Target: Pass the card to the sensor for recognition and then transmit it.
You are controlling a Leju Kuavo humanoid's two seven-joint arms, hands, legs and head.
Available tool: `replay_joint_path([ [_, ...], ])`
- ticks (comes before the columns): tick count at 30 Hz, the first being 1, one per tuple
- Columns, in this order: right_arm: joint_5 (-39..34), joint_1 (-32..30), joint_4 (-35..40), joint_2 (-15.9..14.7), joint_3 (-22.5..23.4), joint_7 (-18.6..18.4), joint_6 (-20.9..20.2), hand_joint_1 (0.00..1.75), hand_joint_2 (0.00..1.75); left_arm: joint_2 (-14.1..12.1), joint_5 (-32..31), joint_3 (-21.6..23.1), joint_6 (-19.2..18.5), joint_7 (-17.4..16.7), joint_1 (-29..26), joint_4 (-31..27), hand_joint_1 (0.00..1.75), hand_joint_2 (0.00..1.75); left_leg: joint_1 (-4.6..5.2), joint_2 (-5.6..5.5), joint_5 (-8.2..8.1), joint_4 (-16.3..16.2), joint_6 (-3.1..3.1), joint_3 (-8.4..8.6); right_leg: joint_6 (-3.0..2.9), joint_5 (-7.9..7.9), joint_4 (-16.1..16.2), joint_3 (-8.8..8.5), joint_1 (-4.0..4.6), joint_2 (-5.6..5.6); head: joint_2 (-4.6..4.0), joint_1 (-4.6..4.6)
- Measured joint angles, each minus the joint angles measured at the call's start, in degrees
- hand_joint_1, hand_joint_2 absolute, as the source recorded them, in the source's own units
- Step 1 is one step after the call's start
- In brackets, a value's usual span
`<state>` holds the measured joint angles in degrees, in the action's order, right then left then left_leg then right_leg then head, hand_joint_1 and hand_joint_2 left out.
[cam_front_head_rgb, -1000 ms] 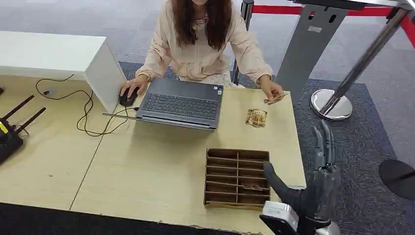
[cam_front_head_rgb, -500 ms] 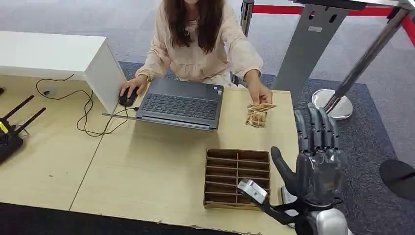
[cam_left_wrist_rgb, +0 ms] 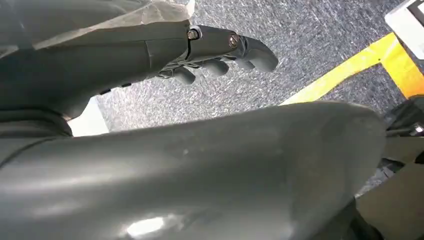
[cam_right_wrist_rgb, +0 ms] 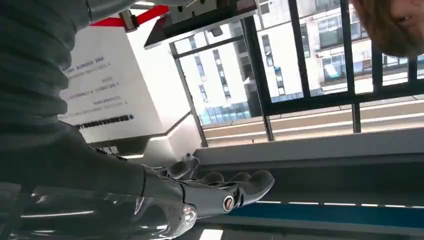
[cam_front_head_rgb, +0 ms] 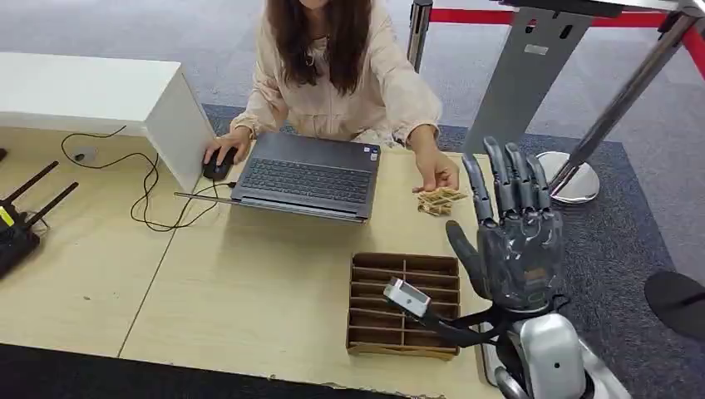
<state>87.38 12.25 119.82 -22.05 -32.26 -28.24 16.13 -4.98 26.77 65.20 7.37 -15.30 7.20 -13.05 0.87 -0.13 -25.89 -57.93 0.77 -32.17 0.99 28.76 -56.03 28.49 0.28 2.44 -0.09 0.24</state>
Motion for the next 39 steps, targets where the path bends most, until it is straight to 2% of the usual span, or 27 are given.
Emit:
replay_joint_path([
  [17,-0.04,5.25,-4.72,1.33,-5.4,0.22,-1.68,0.0,1.75,0.02,-1.38,1.2,-0.07,0.63,0.07,0.0,0.0,0.0,-0.01,-0.01,0.0,0.01,0.0,-0.01,0.0,0.0,0.0,0.01,0.01,0.0,0.0,0.0],
  [21,-0.09,5.8,-5.81,1.75,-6.32,0.2,-1.7,0.14,1.75,0.02,-1.6,1.49,-0.07,0.63,0.07,0.0,0.0,0.0,-0.01,-0.01,0.0,0.01,0.0,-0.01,0.0,0.0,0.0,0.01,0.01,0.0,0.0,0.0],
  [33,-1.6,7.85,-12.2,4.09,-8.29,-1.05,-1.84,0.19,1.75,0.07,-2.78,2.14,-0.04,0.68,0.09,0.0,0.0,0.0,-0.01,-0.01,0.0,0.0,0.0,-0.01,0.0,0.0,0.0,0.0,0.01,0.0,0.0,0.0],
  [34,-1.92,8.05,-12.63,4.33,-8.44,-1.18,-1.84,0.24,1.75,0.07,-2.89,2.19,0.0,0.68,0.09,0.0,0.0,0.0,-0.01,-0.01,0.0,0.0,0.0,0.0,0.0,0.0,0.0,0.0,0.01,0.0,0.0,-0.02],
  [37,-3.1,8.56,-14.36,4.87,-8.85,-1.51,-1.79,0.54,1.75,0.09,-3.04,2.34,0.02,0.68,0.09,0.0,0.0,0.0,-0.01,-0.01,0.0,0.0,0.0,-0.01,0.0,0.0,0.0,0.01,0.01,0.0,0.0,-0.02],
  [38,-3.3,8.68,-14.86,5.03,-8.99,-1.53,-1.75,0.89,1.75,0.09,-3.1,2.36,0.02,0.68,0.09,0.0,0.0,0.0,-0.01,-0.01,0.0,0.0,0.0,-0.01,0.0,0.0,0.0,0.01,0.01,0.0,0.0,0.0],
  [39,-3.48,8.77,-15.36,5.18,-9.14,-1.53,-1.71,1.4,1.75,0.09,-3.1,2.38,0.07,0.68,0.09,0.0,0.0,0.0,-0.01,-0.01,0.0,0.0,0.0,-0.01,0.0,0.0,0.0,0.01,0.01,0.0,0.0,-0.02],
])
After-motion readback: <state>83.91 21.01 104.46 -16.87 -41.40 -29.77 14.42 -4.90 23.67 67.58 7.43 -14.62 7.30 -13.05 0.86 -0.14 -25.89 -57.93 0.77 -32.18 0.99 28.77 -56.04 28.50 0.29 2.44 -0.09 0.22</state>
